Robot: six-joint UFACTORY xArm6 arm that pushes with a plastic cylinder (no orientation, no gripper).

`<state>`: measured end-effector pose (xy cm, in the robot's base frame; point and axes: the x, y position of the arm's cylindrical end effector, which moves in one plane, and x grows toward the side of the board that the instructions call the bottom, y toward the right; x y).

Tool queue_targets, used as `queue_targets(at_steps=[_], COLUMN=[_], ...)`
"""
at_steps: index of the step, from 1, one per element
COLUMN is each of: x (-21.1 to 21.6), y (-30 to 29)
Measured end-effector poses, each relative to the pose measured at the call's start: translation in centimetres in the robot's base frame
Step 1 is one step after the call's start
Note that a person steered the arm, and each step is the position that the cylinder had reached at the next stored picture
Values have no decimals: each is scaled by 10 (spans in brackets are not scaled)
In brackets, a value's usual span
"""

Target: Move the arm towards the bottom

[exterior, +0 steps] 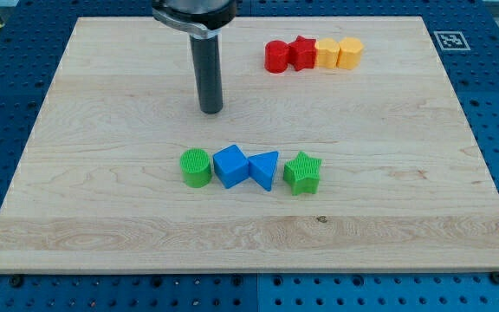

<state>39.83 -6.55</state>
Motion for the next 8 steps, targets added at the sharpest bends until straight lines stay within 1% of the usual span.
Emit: queue_targets(at_steps=[3, 4, 6, 7, 8], x=[-2, -2, -2, 4, 26], y=[-26, -46, -103, -108, -108])
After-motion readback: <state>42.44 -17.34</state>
